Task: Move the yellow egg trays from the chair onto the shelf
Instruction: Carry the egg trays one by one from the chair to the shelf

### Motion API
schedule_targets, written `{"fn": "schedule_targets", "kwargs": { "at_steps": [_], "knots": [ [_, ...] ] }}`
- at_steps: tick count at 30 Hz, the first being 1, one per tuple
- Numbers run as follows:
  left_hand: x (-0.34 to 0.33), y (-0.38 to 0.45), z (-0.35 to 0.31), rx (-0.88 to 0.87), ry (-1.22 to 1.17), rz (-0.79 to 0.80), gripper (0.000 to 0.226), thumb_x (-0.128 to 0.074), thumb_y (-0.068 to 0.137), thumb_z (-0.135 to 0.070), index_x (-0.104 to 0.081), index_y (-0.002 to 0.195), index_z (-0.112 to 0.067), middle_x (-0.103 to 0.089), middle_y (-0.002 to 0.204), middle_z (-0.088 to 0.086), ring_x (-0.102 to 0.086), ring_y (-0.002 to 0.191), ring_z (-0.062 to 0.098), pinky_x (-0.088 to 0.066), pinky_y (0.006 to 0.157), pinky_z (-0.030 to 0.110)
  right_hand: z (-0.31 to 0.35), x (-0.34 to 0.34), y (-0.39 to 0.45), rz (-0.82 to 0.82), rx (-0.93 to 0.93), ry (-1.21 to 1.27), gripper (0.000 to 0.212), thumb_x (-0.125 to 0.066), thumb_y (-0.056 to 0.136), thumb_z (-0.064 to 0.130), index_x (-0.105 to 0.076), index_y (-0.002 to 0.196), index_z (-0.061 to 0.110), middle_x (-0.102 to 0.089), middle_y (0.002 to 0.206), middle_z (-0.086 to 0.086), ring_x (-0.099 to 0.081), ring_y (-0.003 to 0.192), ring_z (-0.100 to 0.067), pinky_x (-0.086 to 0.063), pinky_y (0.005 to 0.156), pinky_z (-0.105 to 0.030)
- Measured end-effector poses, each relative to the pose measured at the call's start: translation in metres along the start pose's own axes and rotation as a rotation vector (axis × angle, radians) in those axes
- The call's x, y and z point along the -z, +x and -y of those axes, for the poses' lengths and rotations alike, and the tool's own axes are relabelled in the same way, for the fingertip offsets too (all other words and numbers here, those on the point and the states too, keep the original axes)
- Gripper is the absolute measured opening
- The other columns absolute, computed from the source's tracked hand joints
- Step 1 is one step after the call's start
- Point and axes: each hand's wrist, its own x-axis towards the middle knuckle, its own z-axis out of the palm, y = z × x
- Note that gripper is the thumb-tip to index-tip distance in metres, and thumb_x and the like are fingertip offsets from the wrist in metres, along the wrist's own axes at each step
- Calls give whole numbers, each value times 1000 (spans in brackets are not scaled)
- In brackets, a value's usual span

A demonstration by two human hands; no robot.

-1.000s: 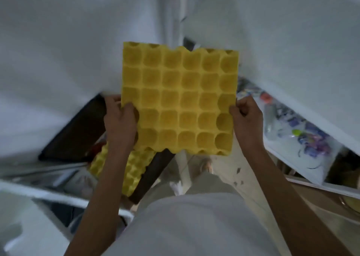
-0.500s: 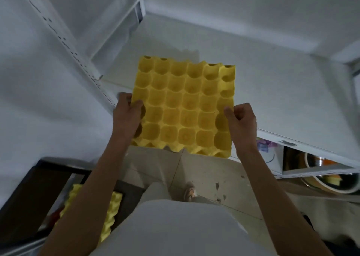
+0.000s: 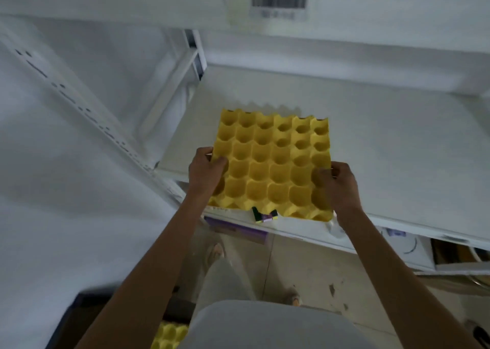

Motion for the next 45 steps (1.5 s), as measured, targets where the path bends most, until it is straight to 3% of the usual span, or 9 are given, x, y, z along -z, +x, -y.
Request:
{"fn": "schedule_targets", "kwargs": {
  "at_steps": [4, 8, 11, 15, 18, 30, 37, 41, 45],
  "knots": [
    [21, 74, 1, -64, 6, 112, 49, -74, 83, -39, -58, 127, -25, -60, 90, -22, -61, 86, -2, -40, 63, 17, 39, -52, 35, 41, -40, 38, 47, -54, 101, 45, -59, 137, 15, -68, 126, -7, -66, 112, -29, -56, 98, -51],
    [47, 135, 8, -117, 15, 247, 74, -85, 79, -46, -53, 139, -19, -66, 127, -2, -67, 110, 17, -60, 82, 36, 72, -110, 60, 101, -29, 48, 56, -58, 99, 51, -54, 140, 13, -65, 131, -10, -65, 117, -31, -56, 99, -51],
    [62, 164, 18, -192, 46, 283, 86, -90, 73, -46, -51, 145, -20, -63, 135, -5, -65, 117, 10, -56, 102, 42, 91, -152, 77, 124, -5, -21, 63, -66, 94, 52, -53, 141, 12, -65, 134, -12, -64, 121, -33, -53, 102, -54],
    [70, 193, 32, -244, 149, 298, 109, -93, 69, -44, -33, 155, -16, -46, 150, 2, -49, 137, 21, -45, 114, 47, 97, -198, 100, 108, 39, -189, 79, -72, 89, 52, -44, 147, 6, -58, 141, -17, -55, 131, -39, -46, 109, -55],
    [70, 210, 38, -239, 272, 302, 124, -90, 71, -48, -15, 161, -10, -29, 161, 13, -35, 149, 32, -36, 120, 52, 99, -222, 108, 42, 38, -344, 100, -72, 87, 57, -26, 157, 2, -42, 151, -20, -38, 142, -41, -34, 116, -52],
    [59, 254, 17, -234, 342, 312, 128, -88, 71, -55, -10, 164, -12, -27, 167, 10, -33, 152, 31, -36, 119, 53, 114, -232, 124, -37, -30, -289, 101, -74, 87, 51, -19, 160, 7, -36, 153, -17, -32, 143, -38, -35, 113, -49],
    [56, 247, 22, -179, 369, 259, 139, -75, 65, -78, 2, 165, -21, -16, 173, 7, -25, 156, 31, -29, 123, 55, 121, -212, 130, 23, -35, -384, 104, -72, 82, 65, -28, 156, 7, -39, 151, -17, -36, 142, -37, -36, 113, -51],
    [60, 218, 23, -252, 453, 142, 123, -59, 77, -83, -3, 165, -19, -17, 172, 9, -23, 156, 33, -26, 124, 56, 123, -184, 137, -20, 151, -490, 109, -66, 81, 72, -26, 159, 7, -39, 153, -15, -36, 142, -35, -38, 113, -48],
    [53, 163, 14, -369, 461, 10, 101, -56, 89, -72, -16, 165, -17, -31, 167, 12, -36, 150, 34, -37, 118, 53, 121, -166, 123, 45, 600, -665, 103, -63, 84, 69, -30, 159, 8, -38, 158, -11, -38, 143, -31, -39, 114, -45]
  ]
}}
